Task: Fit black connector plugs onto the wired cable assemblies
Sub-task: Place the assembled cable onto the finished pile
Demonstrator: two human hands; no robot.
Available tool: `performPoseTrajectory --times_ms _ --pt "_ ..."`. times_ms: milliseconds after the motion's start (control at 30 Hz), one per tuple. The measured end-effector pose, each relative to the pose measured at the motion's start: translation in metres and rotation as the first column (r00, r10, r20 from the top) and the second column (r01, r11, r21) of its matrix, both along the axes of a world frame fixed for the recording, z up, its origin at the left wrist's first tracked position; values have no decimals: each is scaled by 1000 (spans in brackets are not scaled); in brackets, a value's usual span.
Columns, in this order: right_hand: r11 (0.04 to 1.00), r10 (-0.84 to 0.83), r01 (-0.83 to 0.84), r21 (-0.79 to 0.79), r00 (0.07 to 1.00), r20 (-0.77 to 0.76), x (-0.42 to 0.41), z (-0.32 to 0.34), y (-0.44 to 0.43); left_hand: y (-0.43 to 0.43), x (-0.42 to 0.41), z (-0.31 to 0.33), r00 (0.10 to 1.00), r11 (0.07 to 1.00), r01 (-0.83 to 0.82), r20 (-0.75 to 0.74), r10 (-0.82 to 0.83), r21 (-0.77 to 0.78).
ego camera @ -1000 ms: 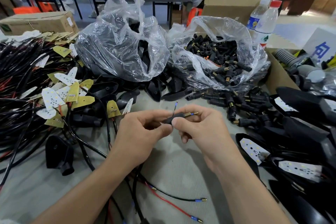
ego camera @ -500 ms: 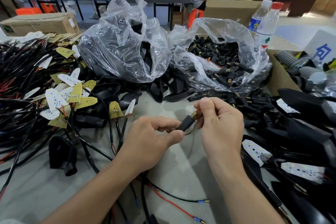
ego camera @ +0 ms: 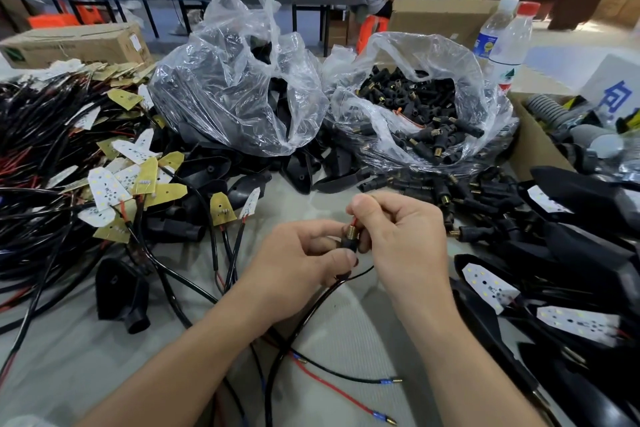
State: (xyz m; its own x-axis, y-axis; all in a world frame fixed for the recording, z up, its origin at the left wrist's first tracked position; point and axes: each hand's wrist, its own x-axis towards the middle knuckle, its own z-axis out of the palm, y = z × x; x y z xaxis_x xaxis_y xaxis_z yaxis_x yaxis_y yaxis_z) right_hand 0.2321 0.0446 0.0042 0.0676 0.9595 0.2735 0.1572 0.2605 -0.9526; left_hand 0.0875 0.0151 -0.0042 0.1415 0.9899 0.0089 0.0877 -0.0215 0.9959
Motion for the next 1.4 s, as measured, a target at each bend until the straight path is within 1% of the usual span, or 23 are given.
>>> performPoseTrajectory --times_ms 133,233,267,333,367,400,433,467,533,600,667,733,833,900,967,1033,1133,1167,1200,1267,1300,1333,1400 --pt "999 -36 34 -31 997 -66 -4 2 -3 0 0 0 990 993 -113 76 116 -44" --pt "987 -153 150 -51 986 -66 5 5 -2 -1 0 2 973 983 -169 146 178 -71" --pt "973 -222 220 -63 975 -27 8 6 -2 -1 -2 2 966 980 -180 174 192 -84" --pt "933 -340 350 -80 933 119 13 6 -2 0 -4 2 947 971 -208 224 230 -117" --pt "928 -335 358 -101 922 193 14 6 -3 1 -5 1 936 966 -222 249 249 -133" --pt "935 -285 327 -139 923 257 13 6 -5 1 -6 1 926 962 -232 270 264 -147" --pt "944 -208 271 -187 931 301 11 5 -7 2 -6 0 919 958 -238 284 275 -158" --pt "947 -131 212 -242 941 312 7 3 -9 3 -6 0 915 956 -240 291 280 -167" --pt "945 -22 89 -315 977 211 -2 -2 -10 4 -7 -1 914 959 -224 304 269 -175" --pt "955 16 -5 -297 999 33 -8 -3 -8 4 -7 0 916 963 -204 313 252 -178" --pt "960 32 -78 -269 985 -171 -10 2 -6 3 -8 -1 916 961 -208 307 257 -184" --pt "957 55 -136 -258 953 -298 -7 5 -4 4 -9 -2 899 949 -246 319 299 -196" --pt "939 89 -197 -283 932 -352 -3 8 -6 6 -10 -4 873 927 -321 320 369 -195" --pt "939 89 -182 -292 948 -305 -1 8 -6 7 -10 -3 852 910 -367 322 413 -195" --pt "940 98 -172 -296 964 -249 0 9 -5 8 -10 -1 834 901 -383 342 433 -207" --pt "935 114 -181 -305 968 -226 0 9 -6 8 -11 1 815 890 -396 360 454 -226" --pt "906 190 -281 -316 938 -289 1 11 -8 7 -13 4 778 866 -427 382 499 -261" --pt "900 214 -299 -318 937 -275 1 11 -8 6 -14 6 765 858 -437 389 513 -270" --pt "905 224 -281 -318 953 -206 2 11 -8 6 -15 7 753 850 -449 395 526 -275" --pt "944 183 -160 -290 982 52 4 8 -8 6 -15 8 734 842 -462 413 539 -279" --pt "959 159 -109 -263 972 174 4 7 -8 6 -14 9 730 842 -465 419 540 -275" --pt "966 155 -92 -240 953 260 3 6 -9 5 -13 8 729 840 -472 417 542 -267" --pt "963 203 -122 -240 916 346 0 7 -11 4 -12 8 716 829 -494 418 559 -262"
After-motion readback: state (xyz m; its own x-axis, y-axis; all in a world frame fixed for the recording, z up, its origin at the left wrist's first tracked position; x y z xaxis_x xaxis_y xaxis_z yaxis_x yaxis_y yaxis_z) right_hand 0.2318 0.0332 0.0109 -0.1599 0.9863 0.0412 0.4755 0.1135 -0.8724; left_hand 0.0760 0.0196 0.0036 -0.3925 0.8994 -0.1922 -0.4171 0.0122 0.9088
